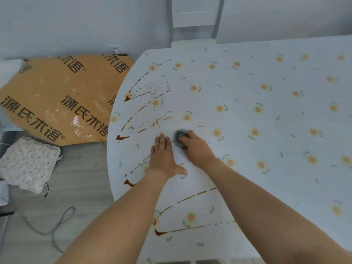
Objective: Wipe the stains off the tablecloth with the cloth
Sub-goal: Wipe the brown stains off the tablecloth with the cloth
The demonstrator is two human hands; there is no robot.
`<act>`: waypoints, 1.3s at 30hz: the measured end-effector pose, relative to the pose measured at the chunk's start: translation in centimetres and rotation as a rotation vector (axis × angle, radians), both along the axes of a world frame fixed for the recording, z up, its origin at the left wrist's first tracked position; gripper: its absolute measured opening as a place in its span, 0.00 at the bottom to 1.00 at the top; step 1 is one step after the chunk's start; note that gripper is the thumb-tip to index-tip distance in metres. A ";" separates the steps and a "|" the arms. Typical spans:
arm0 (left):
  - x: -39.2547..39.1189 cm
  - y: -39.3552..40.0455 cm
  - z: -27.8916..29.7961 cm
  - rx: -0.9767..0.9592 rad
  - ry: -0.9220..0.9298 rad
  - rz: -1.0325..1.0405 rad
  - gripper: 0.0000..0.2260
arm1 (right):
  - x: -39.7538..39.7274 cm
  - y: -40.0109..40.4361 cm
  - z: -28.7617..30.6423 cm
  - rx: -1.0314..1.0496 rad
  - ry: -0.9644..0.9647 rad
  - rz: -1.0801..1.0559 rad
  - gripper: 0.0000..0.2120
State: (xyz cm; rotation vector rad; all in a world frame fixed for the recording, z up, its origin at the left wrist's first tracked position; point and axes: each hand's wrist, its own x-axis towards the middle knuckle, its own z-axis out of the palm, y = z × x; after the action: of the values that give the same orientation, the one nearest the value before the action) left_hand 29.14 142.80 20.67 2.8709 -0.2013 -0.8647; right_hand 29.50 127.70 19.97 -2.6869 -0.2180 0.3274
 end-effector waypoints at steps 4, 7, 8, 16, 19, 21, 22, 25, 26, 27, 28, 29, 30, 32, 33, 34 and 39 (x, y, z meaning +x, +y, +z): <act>0.2 -0.2 0.0 0.027 -0.009 -0.015 0.67 | -2.4 -6.7 0.0 -0.072 -0.032 -0.079 0.20; -0.4 -0.5 0.4 0.012 -0.016 -0.002 0.63 | -4.9 -12.1 0.5 -0.054 0.001 -0.670 0.20; -1.1 -0.6 0.5 0.002 -0.023 0.008 0.61 | -5.5 -12.0 0.7 -0.078 0.008 -0.776 0.20; -10.0 1.0 -0.4 0.029 -0.035 0.001 0.66 | -9.0 0.1 0.1 -0.004 0.002 0.023 0.17; -9.6 1.2 -0.3 0.020 -0.030 -0.015 0.66 | -11.0 -4.9 0.0 -0.050 -0.037 0.023 0.18; -10.1 1.0 0.0 0.034 -0.040 -0.015 0.65 | -12.1 -9.3 -0.1 -0.064 -0.057 -0.294 0.18; -10.6 0.9 0.2 0.033 -0.045 -0.010 0.64 | -12.7 -10.8 -0.1 -0.054 -0.052 -0.491 0.18; -13.1 0.3 0.5 -0.008 -0.043 0.030 0.63 | -13.7 -9.8 0.1 -0.049 -0.067 -0.802 0.16; -14.2 0.2 0.4 -0.016 -0.038 0.031 0.63 | -14.1 -8.0 0.0 -0.036 -0.089 -0.775 0.16; -15.2 0.1 0.2 -0.011 -0.034 0.022 0.64 | -14.4 -5.8 -0.2 -0.002 -0.109 -0.704 0.17; -16.2 0.1 0.1 0.003 -0.031 0.010 0.64 | -14.8 -3.7 -0.5 0.033 -0.108 -0.594 0.18; -17.0 0.1 0.0 0.019 -0.029 0.004 0.64 | -15.6 -1.7 -0.7 0.051 -0.091 -0.440 0.18; -17.7 0.1 -0.1 0.035 -0.035 0.006 0.64 | -16.5 -0.3 -0.7 0.049 -0.071 -0.261 0.18; -18.3 0.0 0.1 0.056 -0.046 0.015 0.63 | -17.7 -0.4 -1.1 0.004 -0.045 0.030 0.17; -18.6 0.0 0.2 0.054 -0.041 0.016 0.63 | -18.1 -1.7 -1.1 -0.023 -0.065 0.091 0.17; -18.9 0.0 0.3 0.040 -0.035 0.021 0.63 | -18.4 -3.4 -1.2 -0.053 -0.083 0.072 0.17; -20.4 0.2 -0.3 -0.047 -0.017 0.082 0.65 | -21.0 -9.2 -0.9 -0.032 -0.092 -0.671 0.19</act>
State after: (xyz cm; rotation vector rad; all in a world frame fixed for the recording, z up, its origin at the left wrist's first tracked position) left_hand 8.69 142.98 20.38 2.8220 -0.1030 -0.8096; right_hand 8.52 118.47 19.06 -2.6187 0.6546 -0.0022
